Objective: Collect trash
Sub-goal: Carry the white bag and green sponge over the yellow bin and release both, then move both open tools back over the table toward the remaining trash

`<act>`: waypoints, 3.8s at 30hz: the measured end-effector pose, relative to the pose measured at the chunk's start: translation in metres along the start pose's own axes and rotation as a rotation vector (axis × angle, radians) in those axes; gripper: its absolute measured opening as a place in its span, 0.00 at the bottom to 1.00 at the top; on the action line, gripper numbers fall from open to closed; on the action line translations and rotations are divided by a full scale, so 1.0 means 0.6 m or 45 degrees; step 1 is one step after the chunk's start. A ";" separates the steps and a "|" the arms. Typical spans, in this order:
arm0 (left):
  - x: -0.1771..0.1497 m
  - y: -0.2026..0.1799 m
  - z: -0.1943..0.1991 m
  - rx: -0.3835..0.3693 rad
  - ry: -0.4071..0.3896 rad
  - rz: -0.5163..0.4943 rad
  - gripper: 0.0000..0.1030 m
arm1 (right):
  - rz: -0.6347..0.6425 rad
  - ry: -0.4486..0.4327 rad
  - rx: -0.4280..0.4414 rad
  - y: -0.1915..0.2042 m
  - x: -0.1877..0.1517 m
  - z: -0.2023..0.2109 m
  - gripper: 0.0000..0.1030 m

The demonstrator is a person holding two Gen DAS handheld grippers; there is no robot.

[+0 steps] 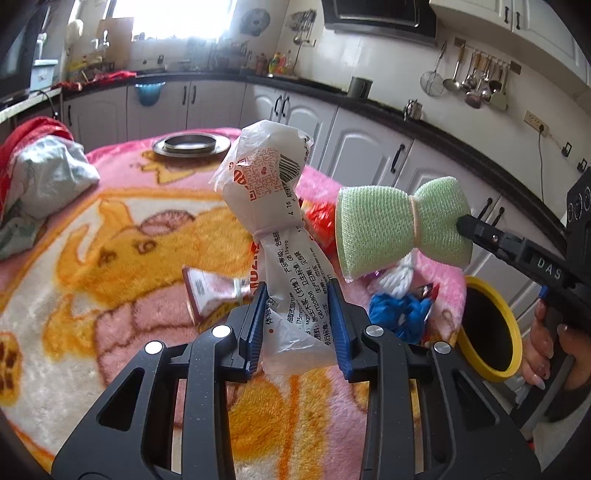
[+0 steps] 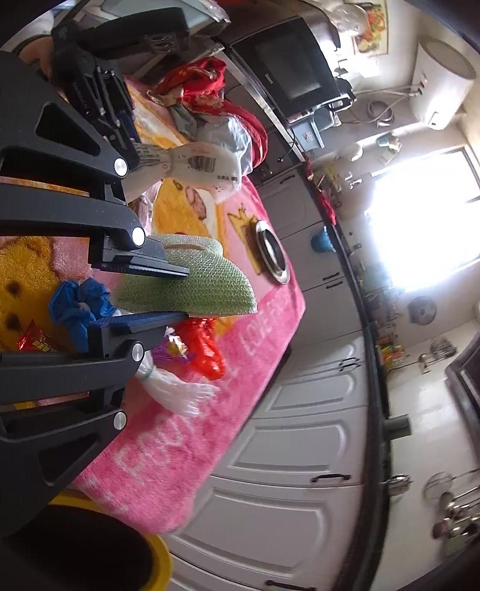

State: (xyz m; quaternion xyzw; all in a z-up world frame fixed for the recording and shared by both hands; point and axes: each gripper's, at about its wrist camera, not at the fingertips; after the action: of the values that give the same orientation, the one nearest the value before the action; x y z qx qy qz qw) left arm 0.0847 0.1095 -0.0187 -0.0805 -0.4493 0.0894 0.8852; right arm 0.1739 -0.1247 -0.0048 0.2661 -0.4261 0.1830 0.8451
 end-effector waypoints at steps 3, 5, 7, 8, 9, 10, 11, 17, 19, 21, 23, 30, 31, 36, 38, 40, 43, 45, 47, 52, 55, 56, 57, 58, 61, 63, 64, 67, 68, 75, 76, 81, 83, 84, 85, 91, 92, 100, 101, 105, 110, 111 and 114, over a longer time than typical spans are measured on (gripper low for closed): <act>0.013 -0.011 0.005 -0.016 -0.026 -0.010 0.24 | 0.022 -0.038 -0.015 0.004 0.009 0.020 0.17; 0.024 -0.024 0.008 -0.031 -0.047 -0.024 0.24 | 0.030 -0.062 -0.028 0.004 0.014 0.032 0.17; 0.032 -0.037 0.010 -0.047 -0.066 -0.045 0.24 | 0.037 -0.091 -0.048 -0.001 0.020 0.050 0.17; 0.036 -0.044 0.009 -0.058 -0.072 -0.053 0.24 | 0.038 -0.102 -0.055 -0.002 0.022 0.057 0.16; 0.038 -0.050 0.008 -0.068 -0.074 -0.058 0.24 | 0.040 -0.114 -0.064 -0.004 0.024 0.064 0.16; 0.042 -0.060 0.006 -0.080 -0.077 -0.066 0.24 | 0.038 -0.127 -0.079 -0.010 0.027 0.074 0.16; 0.044 -0.069 0.004 -0.091 -0.079 -0.079 0.24 | 0.034 -0.137 -0.091 -0.015 0.029 0.082 0.16; 0.045 -0.124 -0.013 -0.163 -0.063 -0.134 0.24 | -0.001 -0.177 -0.178 -0.053 0.030 0.125 0.16; 0.045 -0.143 -0.020 -0.187 -0.052 -0.151 0.24 | -0.022 -0.189 -0.210 -0.069 0.028 0.139 0.16; 0.046 -0.163 -0.027 -0.214 -0.046 -0.168 0.24 | -0.034 -0.197 -0.238 -0.082 0.026 0.150 0.16; 0.045 -0.180 -0.031 -0.233 -0.047 -0.186 0.24 | -0.053 -0.211 -0.270 -0.095 0.024 0.163 0.16; 0.048 -0.247 -0.053 -0.308 -0.037 -0.260 0.24 | -0.115 -0.255 -0.383 -0.150 0.013 0.211 0.16; 0.047 -0.260 -0.058 -0.321 -0.030 -0.274 0.24 | -0.118 -0.260 -0.406 -0.157 0.010 0.218 0.16; 0.039 -0.313 -0.082 -0.392 0.010 -0.316 0.24 | -0.151 -0.276 -0.505 -0.196 -0.008 0.251 0.16; 0.033 -0.332 -0.092 -0.419 0.028 -0.327 0.24 | -0.168 -0.278 -0.556 -0.214 -0.018 0.265 0.16; 0.026 -0.356 -0.102 -0.452 0.048 -0.338 0.24 | -0.173 -0.278 -0.609 -0.230 -0.026 0.275 0.16; 0.016 -0.384 -0.115 -0.495 0.067 -0.368 0.24 | -0.212 -0.278 -0.658 -0.252 -0.041 0.291 0.16; 0.009 -0.403 -0.126 -0.528 0.079 -0.385 0.24 | -0.243 -0.277 -0.683 -0.267 -0.049 0.300 0.16; 0.001 -0.423 -0.138 -0.545 0.096 -0.410 0.24 | -0.264 -0.273 -0.717 -0.280 -0.058 0.307 0.16; -0.016 -0.456 -0.177 -0.580 0.163 -0.434 0.24 | -0.281 -0.238 -0.815 -0.311 -0.081 0.318 0.17; -0.029 -0.469 -0.199 -0.588 0.211 -0.441 0.24 | -0.304 -0.191 -0.851 -0.329 -0.100 0.317 0.17; -0.035 -0.472 -0.207 -0.590 0.230 -0.444 0.24 | -0.314 -0.176 -0.856 -0.335 -0.105 0.314 0.17; -0.038 -0.475 -0.213 -0.593 0.244 -0.448 0.24 | -0.319 -0.165 -0.859 -0.338 -0.108 0.314 0.17; -0.045 -0.479 -0.220 -0.595 0.260 -0.455 0.24 | -0.325 -0.151 -0.865 -0.343 -0.114 0.312 0.17; -0.062 -0.488 -0.240 -0.601 0.311 -0.477 0.25 | -0.349 -0.121 -0.878 -0.356 -0.122 0.309 0.17; -0.073 -0.494 -0.252 -0.603 0.342 -0.492 0.25 | -0.358 -0.099 -0.892 -0.364 -0.123 0.306 0.17; -0.076 -0.496 -0.257 -0.602 0.351 -0.499 0.25 | -0.361 -0.089 -0.897 -0.369 -0.126 0.305 0.17; -0.087 -0.503 -0.273 -0.600 0.390 -0.517 0.26 | -0.384 -0.059 -0.896 -0.385 -0.134 0.299 0.18; -0.089 -0.504 -0.276 -0.600 0.403 -0.521 0.26 | -0.390 -0.046 -0.902 -0.388 -0.137 0.296 0.18; -0.105 -0.515 -0.299 -0.602 0.452 -0.543 0.34 | -0.456 0.037 -0.872 -0.414 -0.154 0.277 0.24; -0.106 -0.514 -0.302 -0.598 0.455 -0.541 0.35 | -0.468 0.041 -0.867 -0.419 -0.157 0.274 0.27; -0.101 -0.508 -0.296 -0.595 0.442 -0.523 0.58 | -0.507 0.040 -0.892 -0.427 -0.163 0.278 0.40; -0.096 -0.498 -0.290 -0.595 0.426 -0.497 0.69 | -0.507 0.028 -0.910 -0.427 -0.162 0.283 0.44; -0.093 -0.493 -0.286 -0.597 0.415 -0.479 0.76 | -0.503 0.025 -0.923 -0.425 -0.161 0.284 0.47; -0.089 -0.490 -0.283 -0.600 0.406 -0.465 0.78 | -0.498 0.022 -0.931 -0.425 -0.160 0.285 0.51; -0.062 -0.464 -0.248 -0.581 0.325 -0.395 0.90 | -0.414 -0.017 -0.990 -0.393 -0.144 0.288 0.68; -0.058 -0.460 -0.242 -0.575 0.314 -0.383 0.90 | -0.402 -0.028 -0.991 -0.387 -0.140 0.288 0.70; -0.029 -0.426 -0.193 -0.539 0.203 -0.332 0.90 | -0.328 -0.113 -1.006 -0.333 -0.109 0.296 0.82; -0.026 -0.421 -0.189 -0.537 0.194 -0.328 0.90 | -0.324 -0.121 -1.006 -0.327 -0.106 0.297 0.82; -0.016 -0.402 -0.169 -0.529 0.158 -0.310 0.90 | -0.306 -0.156 -1.004 -0.303 -0.093 0.299 0.82; -0.004 -0.375 -0.151 -0.492 0.110 -0.293 0.90 | -0.279 -0.185 -0.972 -0.272 -0.079 0.294 0.83; -0.002 -0.369 -0.148 -0.487 0.105 -0.288 0.90 | -0.272 -0.189 -0.967 -0.264 -0.078 0.292 0.84; 0.005 -0.345 -0.141 -0.457 0.075 -0.268 0.90 | -0.250 -0.203 -0.935 -0.245 -0.072 0.283 0.84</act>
State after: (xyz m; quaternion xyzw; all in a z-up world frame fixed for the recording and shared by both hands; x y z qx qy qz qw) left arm 0.1726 -0.0960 -0.0197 -0.1921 -0.4377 -0.0876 0.8740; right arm 0.1223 -0.3472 0.0010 -0.0011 -0.5002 -0.0850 0.8618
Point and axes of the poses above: each gripper's, at about its wrist camera, not at the fingertips, and z roughly against the way its jaws point, y to its left, x to its top, and after that the axes turned 1 degree about -y, right-handed
